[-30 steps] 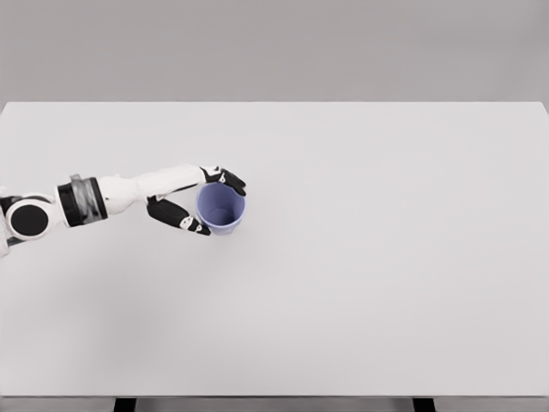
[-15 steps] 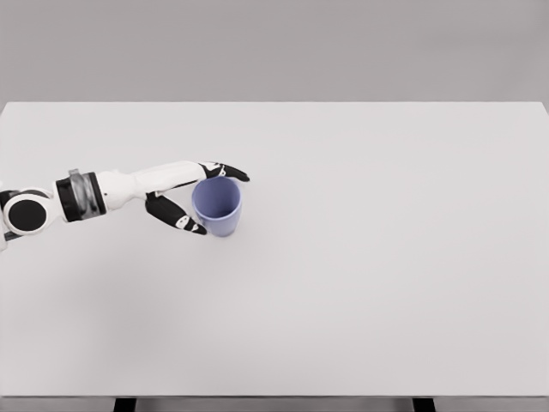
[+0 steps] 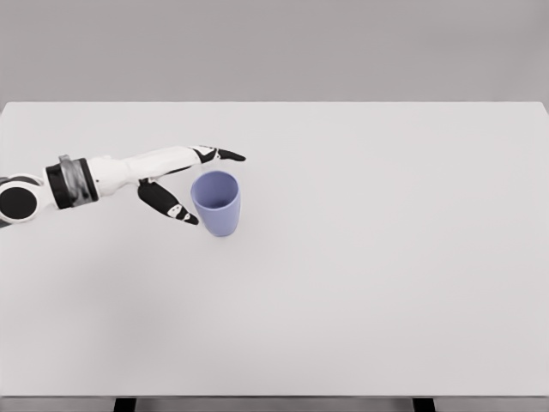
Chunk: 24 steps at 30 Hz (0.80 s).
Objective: Flip the cup with left arm and place it on the table
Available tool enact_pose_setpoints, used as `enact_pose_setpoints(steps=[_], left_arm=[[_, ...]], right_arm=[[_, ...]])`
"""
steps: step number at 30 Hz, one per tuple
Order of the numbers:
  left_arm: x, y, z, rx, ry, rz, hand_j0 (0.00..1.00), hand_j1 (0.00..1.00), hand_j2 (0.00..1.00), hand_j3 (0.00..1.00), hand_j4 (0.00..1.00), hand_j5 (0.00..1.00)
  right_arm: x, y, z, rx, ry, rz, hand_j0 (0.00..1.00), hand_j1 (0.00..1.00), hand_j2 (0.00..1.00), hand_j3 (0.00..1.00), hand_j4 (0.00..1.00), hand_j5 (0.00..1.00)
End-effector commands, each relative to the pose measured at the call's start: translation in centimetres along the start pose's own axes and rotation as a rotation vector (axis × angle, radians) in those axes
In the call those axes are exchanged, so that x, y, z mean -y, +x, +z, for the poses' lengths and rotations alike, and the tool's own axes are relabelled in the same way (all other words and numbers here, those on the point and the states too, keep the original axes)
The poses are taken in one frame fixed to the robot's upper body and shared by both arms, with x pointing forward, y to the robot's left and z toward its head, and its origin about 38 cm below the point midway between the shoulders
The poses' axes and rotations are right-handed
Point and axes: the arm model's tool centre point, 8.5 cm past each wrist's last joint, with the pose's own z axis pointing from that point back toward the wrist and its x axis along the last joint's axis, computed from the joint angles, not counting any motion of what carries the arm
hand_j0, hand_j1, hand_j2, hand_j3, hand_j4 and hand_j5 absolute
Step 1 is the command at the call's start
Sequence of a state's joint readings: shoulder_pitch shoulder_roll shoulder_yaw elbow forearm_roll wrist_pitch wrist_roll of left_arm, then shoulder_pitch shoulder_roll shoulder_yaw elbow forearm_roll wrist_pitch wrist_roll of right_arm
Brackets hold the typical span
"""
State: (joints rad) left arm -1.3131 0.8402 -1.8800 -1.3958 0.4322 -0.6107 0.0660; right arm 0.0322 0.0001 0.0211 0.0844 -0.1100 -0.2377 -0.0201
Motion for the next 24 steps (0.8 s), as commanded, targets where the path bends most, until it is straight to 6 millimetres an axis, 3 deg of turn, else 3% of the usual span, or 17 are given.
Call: enact_pose_setpoints(steps=[1,10,13,15,21,24], left_arm=[[-0.4,-0.1,0.6,-0.010,0.008,-0.009,1.00,1.00,1.00,1.00,1.00,1.00],[-1.1,-1.0,3.2,-0.060,0.027,-0.035,1.00,1.00,1.00,1.00,1.00,1.00],[-1.7,-2.1,6.0,-0.121,0.053,-0.042,1.00,1.00,1.00,1.00,1.00,1.00],[-2.4,-2.9,9.3,-0.185,0.079,-0.056,1.00,1.00,1.00,1.00,1.00,1.00],[-2.8,-4.5,14.2,-0.305,0.056,-0.153,1.00,1.00,1.00,1.00,1.00,1.00],[-2.9,-4.6,15.4,-0.329,0.062,-0.155,1.00,1.00,1.00,1.00,1.00,1.00]], right_arm=[[0.0,0.0,0.0,0.000,0.000,0.000,1.00,1.00,1.00,1.00,1.00,1.00],[0.0,0.0,0.0,0.000,0.000,-0.002,1.00,1.00,1.00,1.00,1.00,1.00],[0.0,0.0,0.0,0.000,0.000,0.000,1.00,1.00,1.00,1.00,1.00,1.00],[0.0,0.0,0.0,0.000,0.000,0.000,1.00,1.00,1.00,1.00,1.00,1.00],[0.0,0.0,0.0,0.000,0.000,0.000,1.00,1.00,1.00,1.00,1.00,1.00],[0.0,0.0,0.0,0.000,0.000,0.000,1.00,1.00,1.00,1.00,1.00,1.00]])
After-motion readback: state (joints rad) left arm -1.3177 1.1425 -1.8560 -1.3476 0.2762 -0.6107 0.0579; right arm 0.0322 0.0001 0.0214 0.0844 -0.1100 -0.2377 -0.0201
